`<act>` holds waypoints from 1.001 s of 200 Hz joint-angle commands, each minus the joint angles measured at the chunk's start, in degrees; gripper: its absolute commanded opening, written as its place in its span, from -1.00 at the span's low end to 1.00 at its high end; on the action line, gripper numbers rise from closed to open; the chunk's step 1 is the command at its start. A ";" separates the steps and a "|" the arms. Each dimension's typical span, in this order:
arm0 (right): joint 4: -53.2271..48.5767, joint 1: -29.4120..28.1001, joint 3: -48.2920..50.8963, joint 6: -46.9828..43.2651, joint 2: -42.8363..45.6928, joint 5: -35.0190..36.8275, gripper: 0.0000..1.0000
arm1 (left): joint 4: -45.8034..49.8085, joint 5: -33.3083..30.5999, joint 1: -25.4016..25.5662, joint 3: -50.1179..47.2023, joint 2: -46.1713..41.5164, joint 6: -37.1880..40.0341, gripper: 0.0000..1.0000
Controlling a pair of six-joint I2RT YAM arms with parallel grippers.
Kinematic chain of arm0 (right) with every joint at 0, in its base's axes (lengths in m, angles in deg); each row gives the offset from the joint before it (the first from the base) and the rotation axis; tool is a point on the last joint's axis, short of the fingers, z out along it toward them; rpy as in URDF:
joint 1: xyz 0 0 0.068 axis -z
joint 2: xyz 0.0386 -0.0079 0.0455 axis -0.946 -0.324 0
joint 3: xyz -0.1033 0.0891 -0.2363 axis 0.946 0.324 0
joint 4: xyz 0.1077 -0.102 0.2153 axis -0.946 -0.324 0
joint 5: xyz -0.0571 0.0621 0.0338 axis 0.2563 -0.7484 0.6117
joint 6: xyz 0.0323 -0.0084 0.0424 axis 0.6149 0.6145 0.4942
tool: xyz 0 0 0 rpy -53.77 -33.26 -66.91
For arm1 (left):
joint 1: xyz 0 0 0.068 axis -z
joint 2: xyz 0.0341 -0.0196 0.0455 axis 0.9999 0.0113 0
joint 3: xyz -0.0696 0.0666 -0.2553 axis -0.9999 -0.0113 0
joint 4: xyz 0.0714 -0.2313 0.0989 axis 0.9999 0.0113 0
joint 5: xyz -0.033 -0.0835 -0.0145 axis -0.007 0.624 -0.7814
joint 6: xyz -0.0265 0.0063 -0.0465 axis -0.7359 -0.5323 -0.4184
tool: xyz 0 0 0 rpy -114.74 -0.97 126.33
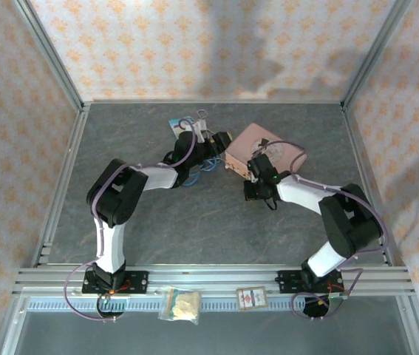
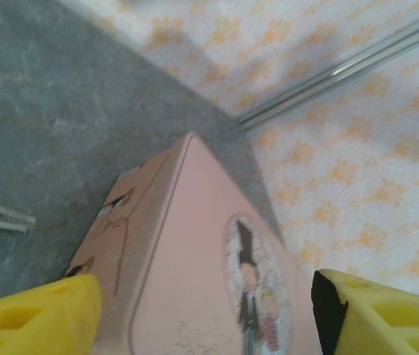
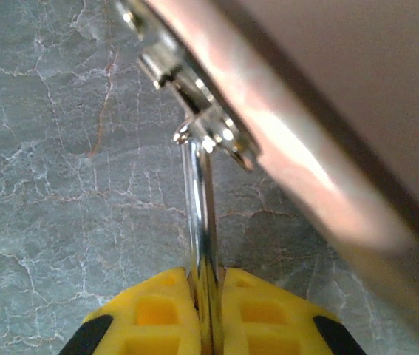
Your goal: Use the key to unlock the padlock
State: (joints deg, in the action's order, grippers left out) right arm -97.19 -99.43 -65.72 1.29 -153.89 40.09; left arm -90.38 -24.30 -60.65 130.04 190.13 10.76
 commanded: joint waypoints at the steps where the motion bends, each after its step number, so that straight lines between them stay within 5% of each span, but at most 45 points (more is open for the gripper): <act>1: 0.21 0.54 1.36 1.94 2.91 -2.39 -1.00 | 3.06 1.00 1.38 2.61 1.94 2.02 0.45; 57: 0.89 1.89 0.72 -8.10 2.95 -4.25 -1.00 | 6.26 1.54 3.17 3.46 3.70 3.78 0.36; 111: 2.86 8.59 -4.10 -5.23 -1.37 -22.05 -1.00 | 5.89 2.39 4.79 1.87 4.01 3.85 -0.02; 143: 1.99 8.61 -6.25 -4.08 -3.89 -24.46 -1.00 | 4.60 2.60 5.61 1.08 3.84 3.13 -0.13; 175: 2.47 9.18 -5.43 -2.63 -5.24 -28.08 -1.00 | 3.24 3.07 5.81 -0.01 2.99 1.68 -0.12; 200: 4.30 9.80 -4.32 0.84 -5.46 -29.48 -1.00 | 0.36 2.18 5.90 -4.61 -1.05 -0.74 0.17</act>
State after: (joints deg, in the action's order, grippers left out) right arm -96.08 -90.14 -70.90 -2.73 -157.63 19.24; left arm -86.38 -22.33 -54.72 129.60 193.06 12.59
